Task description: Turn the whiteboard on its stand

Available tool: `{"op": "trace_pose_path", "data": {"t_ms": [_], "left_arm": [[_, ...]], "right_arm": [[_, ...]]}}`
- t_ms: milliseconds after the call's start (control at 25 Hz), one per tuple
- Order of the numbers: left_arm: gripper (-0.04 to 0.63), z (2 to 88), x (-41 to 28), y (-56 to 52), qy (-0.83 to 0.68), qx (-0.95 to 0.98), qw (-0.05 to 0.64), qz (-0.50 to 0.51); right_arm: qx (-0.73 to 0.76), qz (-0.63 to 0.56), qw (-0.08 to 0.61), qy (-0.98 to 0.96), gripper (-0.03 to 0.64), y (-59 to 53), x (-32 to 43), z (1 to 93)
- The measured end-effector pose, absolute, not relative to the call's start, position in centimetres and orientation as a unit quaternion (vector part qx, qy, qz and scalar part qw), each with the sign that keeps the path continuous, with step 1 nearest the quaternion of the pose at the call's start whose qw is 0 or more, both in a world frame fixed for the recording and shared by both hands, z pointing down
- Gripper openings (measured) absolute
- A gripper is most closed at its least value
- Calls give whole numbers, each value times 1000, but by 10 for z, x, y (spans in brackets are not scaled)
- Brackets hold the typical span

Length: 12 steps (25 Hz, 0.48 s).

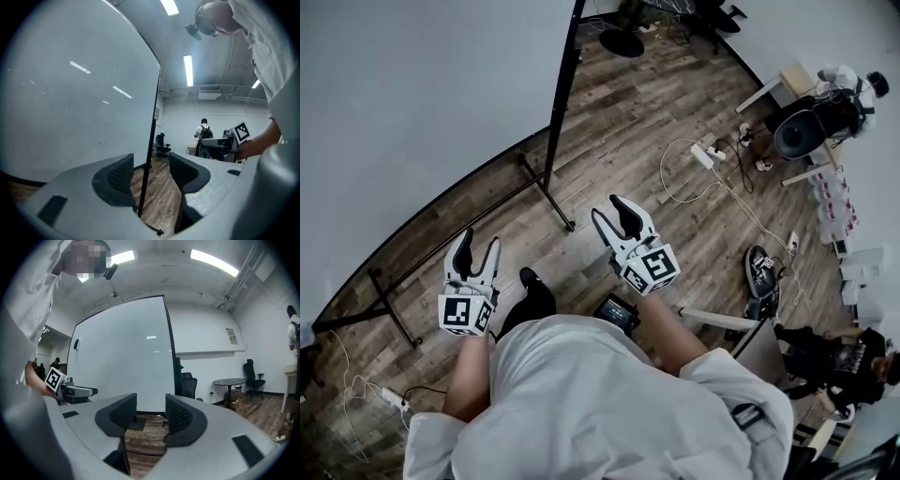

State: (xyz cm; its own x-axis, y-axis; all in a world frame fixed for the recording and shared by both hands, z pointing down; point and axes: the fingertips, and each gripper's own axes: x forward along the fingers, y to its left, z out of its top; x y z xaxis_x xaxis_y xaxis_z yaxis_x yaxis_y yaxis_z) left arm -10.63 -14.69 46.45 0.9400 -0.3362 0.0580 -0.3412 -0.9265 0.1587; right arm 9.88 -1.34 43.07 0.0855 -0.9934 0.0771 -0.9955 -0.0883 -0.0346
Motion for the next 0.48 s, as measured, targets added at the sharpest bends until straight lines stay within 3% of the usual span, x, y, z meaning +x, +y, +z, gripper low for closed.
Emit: {"op": "trace_pose_path", "data": {"t_ms": [480], "left_arm": [[244,449,-67,-215,-203,976,80,-11]], "right_arm": [[714,18,12,-700,192,-123,156,404]]}}
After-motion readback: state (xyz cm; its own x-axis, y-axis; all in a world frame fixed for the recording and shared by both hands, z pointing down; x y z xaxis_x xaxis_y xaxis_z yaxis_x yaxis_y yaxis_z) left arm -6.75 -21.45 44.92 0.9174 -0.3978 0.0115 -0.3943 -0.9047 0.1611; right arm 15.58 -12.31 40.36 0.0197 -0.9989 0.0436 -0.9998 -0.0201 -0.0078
